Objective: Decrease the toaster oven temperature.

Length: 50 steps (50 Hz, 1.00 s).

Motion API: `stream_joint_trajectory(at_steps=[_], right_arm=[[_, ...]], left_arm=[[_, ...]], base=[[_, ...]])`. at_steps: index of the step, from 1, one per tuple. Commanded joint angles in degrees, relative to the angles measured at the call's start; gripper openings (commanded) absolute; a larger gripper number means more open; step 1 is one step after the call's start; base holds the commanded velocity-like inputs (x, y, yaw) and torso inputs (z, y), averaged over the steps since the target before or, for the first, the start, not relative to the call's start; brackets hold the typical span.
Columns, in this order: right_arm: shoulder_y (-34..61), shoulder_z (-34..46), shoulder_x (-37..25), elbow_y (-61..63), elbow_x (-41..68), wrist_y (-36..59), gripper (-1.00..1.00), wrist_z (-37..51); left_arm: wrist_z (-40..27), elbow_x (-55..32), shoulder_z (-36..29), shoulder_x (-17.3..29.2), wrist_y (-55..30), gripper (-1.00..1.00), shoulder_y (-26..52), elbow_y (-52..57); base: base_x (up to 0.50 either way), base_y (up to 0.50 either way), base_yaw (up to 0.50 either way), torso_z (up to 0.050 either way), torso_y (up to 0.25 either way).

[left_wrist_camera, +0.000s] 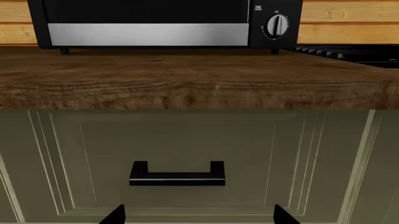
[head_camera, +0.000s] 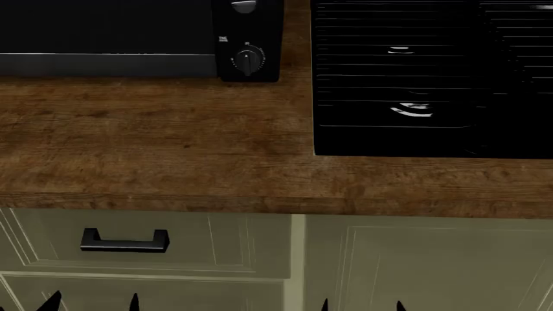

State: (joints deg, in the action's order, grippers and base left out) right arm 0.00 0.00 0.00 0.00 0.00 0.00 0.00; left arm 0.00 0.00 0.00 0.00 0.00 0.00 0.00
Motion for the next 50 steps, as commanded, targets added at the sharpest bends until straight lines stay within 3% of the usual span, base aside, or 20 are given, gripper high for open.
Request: stream_joint_trajectory(at_steps=[1,19,20,23,24,29,30,31,32,36,50], right_arm=[[0.12,0.95,-0.75,-0.45,0.75,-0.35,1.00,0.94],[1.07,4.90,-3.77,3.30,0.30,4.14,1.00,5.20],[2.92,5.42,-5.06,11.90,-2.05,12.11,1.00,5.01],[5.87,5.81,-6.08,28.80,-1.34,19.82,1.00,3.22],[8.93,6.25,-6.62,37.39,-2.96,28.33,1.00,3.02],[9.64,6.33,-6.80,41.04,-2.52,30.21,1.00,3.19],[16.02,7.70,-6.82,49.64,-2.37,38.80,1.00,1.39],[17.75,7.93,-6.68,57.31,-2.49,46.78,1.00,1.32],[21.67,7.60,-5.05,59.99,-2.48,48.31,1.00,0.08],[21.35,6.69,-0.28,59.99,-9.23,48.13,1.00,-6.80],[20.79,6.08,-0.19,59.97,-9.24,48.80,1.00,-6.42]], left_arm=[[-0.85,-0.76,-0.86,0.75,0.52,1.00,0.17,-0.67],[-2.75,-5.51,-3.17,3.64,-1.72,1.00,0.26,2.92],[-5.59,-3.49,-1.35,4.99,-7.26,1.00,2.78,11.52],[-6.75,-7.12,3.29,7.28,-16.43,1.00,6.23,29.62],[-6.79,-10.03,6.02,8.31,-19.20,1.00,5.81,37.48],[-7.16,-10.37,6.22,8.75,-19.40,1.00,5.51,38.96],[-9.50,-15.72,9.68,10.19,-28.00,1.00,7.52,47.55],[-10.10,-17.22,10.42,10.49,-31.50,1.00,8.51,56.15],[-11.17,-18.16,11.79,10.52,-32.87,1.00,10.65,57.11],[-11.52,-18.47,11.74,10.81,-32.95,1.00,10.71,57.16],[-11.95,-16.49,8.61,11.13,-30.08,1.00,9.65,55.28]], base=[[0.00,0.00,0.00,0.000,0.000],[0.00,0.00,0.00,0.000,0.000],[0.00,0.00,0.00,0.000,0.000],[0.00,0.00,0.00,0.000,0.000],[0.00,0.00,0.00,0.000,0.000],[0.00,0.00,0.00,0.000,0.000],[0.00,0.00,0.00,0.000,0.000],[0.00,0.00,0.00,0.000,0.000],[0.00,0.00,0.00,0.000,0.000],[0.00,0.00,0.00,0.000,0.000],[0.00,0.00,0.00,0.000,0.000]])
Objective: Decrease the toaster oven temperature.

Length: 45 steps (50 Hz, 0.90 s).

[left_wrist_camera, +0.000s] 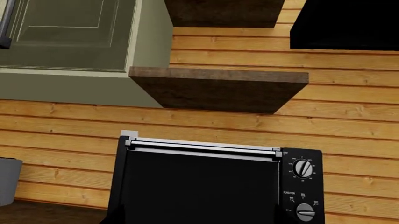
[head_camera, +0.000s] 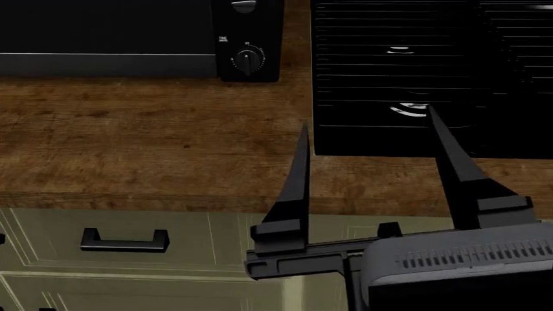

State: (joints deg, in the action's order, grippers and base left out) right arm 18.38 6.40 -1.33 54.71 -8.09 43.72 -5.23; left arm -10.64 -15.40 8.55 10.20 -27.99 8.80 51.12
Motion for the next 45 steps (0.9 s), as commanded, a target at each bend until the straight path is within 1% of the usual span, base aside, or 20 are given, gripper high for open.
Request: stream_joint_trajectory(at_steps=[1,8,9,11,20,28,45], right_arm=[[2.39,-0.28,1.08,5.26,-0.88,5.26,1.00,-1.02],[2.37,-0.30,1.12,5.27,-1.05,4.74,1.00,-0.57],[1.69,-1.00,1.12,5.27,-0.27,2.92,1.00,0.05],[1.35,-0.87,1.08,5.27,-0.11,2.39,1.00,0.27],[1.29,-0.78,1.05,5.27,-1.04,2.67,1.00,-0.60],[1.00,-0.31,1.07,5.26,-1.57,2.58,1.00,-0.76],[0.32,-1.50,1.13,5.27,-0.36,1.85,1.00,-1.16]], left_arm=[[-1.25,-1.46,0.10,0.93,-2.14,1.00,0.70,4.38],[-1.62,-1.70,-0.01,1.22,-1.86,1.00,0.71,3.95],[-1.65,-1.64,-0.22,1.43,-2.07,1.00,0.63,4.33],[-1.70,-1.50,-0.44,1.58,-1.88,1.00,0.80,4.07],[-2.84,-1.63,-1.76,2.39,-1.59,1.00,1.24,3.30],[-3.67,-2.29,-1.60,3.07,-0.83,1.00,0.60,3.11],[-5.48,-2.95,-2.67,4.44,-0.07,1.00,0.30,2.99]], base=[[0.00,0.00,0.00,0.000,0.000],[0.00,0.00,0.00,0.000,0.000],[0.00,0.00,0.00,0.000,0.000],[0.00,0.00,0.00,0.000,0.000],[0.00,0.00,0.00,0.000,0.000],[0.00,0.00,0.00,0.000,0.000],[0.00,0.22,0.00,0.000,0.000]])
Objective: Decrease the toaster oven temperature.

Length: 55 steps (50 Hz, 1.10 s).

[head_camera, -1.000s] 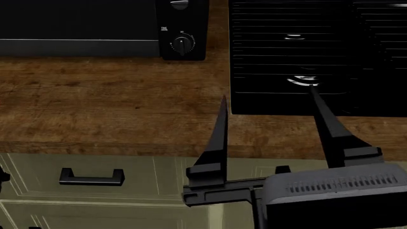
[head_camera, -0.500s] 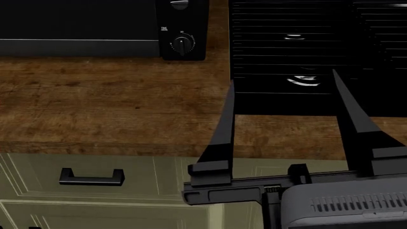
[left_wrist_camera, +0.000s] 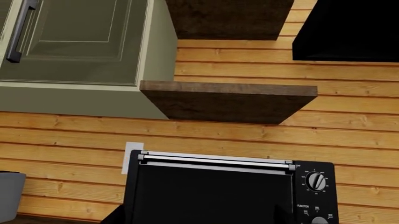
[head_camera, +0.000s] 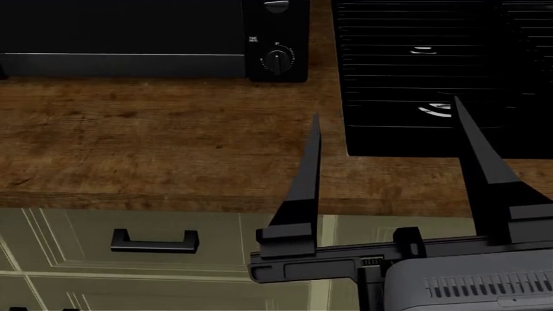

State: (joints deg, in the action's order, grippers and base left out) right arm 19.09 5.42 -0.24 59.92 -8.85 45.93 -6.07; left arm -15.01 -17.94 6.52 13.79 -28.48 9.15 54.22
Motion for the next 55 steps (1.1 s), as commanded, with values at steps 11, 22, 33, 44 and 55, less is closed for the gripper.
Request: stream_joint_trajectory(at_steps=[11,22,33,44,55], right_arm=[[-0.75,-0.20,0.05,0.06,0.36,-0.38,1.00,-0.59],[-0.23,0.62,0.07,0.06,-0.31,0.38,1.00,-0.71],[-0.16,0.02,0.11,0.06,-0.18,1.31,1.00,0.55],[-0.24,0.65,0.12,0.07,-0.33,1.28,1.00,0.12],[-0.39,0.35,0.10,0.06,0.39,1.23,1.00,0.12]], left_arm=[[-1.62,-1.15,-0.88,1.46,1.80,1.00,-1.13,-0.60],[-2.33,-1.97,-1.21,2.39,1.99,1.00,-0.79,-0.66],[-2.98,-2.33,-1.34,2.97,2.98,1.00,-1.49,-0.76],[-3.81,-3.21,-0.91,3.69,3.43,1.00,-1.99,-0.40],[-4.42,-3.41,-1.54,4.26,3.88,1.00,-1.87,-0.84]], base=[[0.00,0.22,0.00,0.000,0.000],[0.00,0.22,0.00,0.000,0.000],[0.00,0.02,0.00,0.000,0.000],[0.25,0.00,0.00,0.000,0.000],[0.38,0.00,0.00,0.000,0.000]])
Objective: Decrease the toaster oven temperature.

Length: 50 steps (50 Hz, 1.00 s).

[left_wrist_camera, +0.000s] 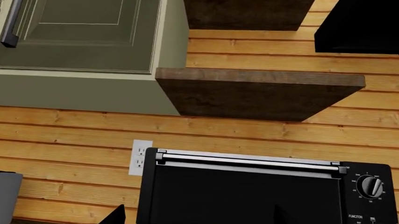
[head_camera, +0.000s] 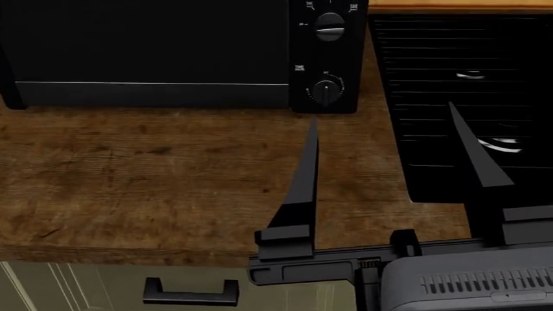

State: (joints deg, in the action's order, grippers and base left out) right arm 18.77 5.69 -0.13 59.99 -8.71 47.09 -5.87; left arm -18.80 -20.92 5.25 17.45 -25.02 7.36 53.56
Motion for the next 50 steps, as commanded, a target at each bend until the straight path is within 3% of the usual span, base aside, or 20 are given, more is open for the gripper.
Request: stream_joint_trajectory(at_steps=[1,50], right_arm=[[-0.02,0.07,-0.01,0.00,0.29,0.12,1.00,-0.01],[-2.68,0.16,0.02,0.00,0.22,-1.63,1.00,-0.71]], left_arm=[[-0.66,-0.51,-0.27,0.68,0.42,1.00,-0.05,-0.23],[-2.77,-2.11,-1.22,2.68,2.31,1.00,-0.25,-0.99]], base=[[0.38,0.00,0.00,0.000,0.000],[0.35,0.00,0.00,0.000,0.001]])
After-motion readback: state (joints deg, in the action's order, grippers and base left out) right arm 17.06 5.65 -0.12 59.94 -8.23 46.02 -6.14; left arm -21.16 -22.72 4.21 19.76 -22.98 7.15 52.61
